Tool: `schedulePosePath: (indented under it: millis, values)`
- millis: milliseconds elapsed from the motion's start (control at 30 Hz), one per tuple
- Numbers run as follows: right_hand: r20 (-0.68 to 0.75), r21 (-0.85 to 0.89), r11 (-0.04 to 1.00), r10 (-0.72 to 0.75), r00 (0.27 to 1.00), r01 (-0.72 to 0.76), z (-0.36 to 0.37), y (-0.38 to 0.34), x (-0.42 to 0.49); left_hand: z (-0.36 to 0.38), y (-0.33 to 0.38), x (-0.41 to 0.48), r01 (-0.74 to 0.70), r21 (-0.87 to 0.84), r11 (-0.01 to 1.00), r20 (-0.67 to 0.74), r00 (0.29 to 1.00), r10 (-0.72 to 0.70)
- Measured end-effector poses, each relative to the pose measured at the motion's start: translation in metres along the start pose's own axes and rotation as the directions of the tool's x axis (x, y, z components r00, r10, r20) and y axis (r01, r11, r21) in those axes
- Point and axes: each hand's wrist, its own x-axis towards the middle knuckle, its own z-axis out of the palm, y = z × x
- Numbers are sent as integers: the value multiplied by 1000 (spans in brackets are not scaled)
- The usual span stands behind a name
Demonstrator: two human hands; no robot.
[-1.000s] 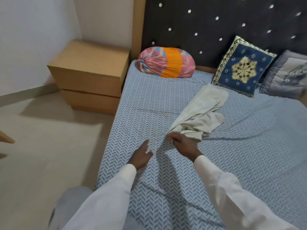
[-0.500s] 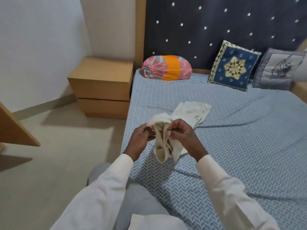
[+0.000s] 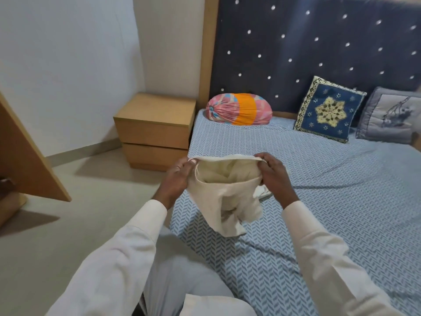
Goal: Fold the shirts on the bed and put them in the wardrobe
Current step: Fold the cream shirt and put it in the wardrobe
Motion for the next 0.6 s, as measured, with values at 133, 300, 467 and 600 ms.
schedulePosePath:
  millis: [133,300,467,600]
  values:
    - [25,152,987,45,999,-49,-22,-20,18,2,-6,5,-21,161,987,29,999,17]
    - [34,345,924,165,986,-167,-35,-31,20,7,-1,16,-31,554,832,203,974,-99]
    - [252,444,855,169,953,-269,-34,-38,21,37,-29,9,255,621,741,-141,966,-214]
    - [453,486,845,-22,891,-225,-33,-29,22,90,-36,-18,318,475,821,317,808,-496]
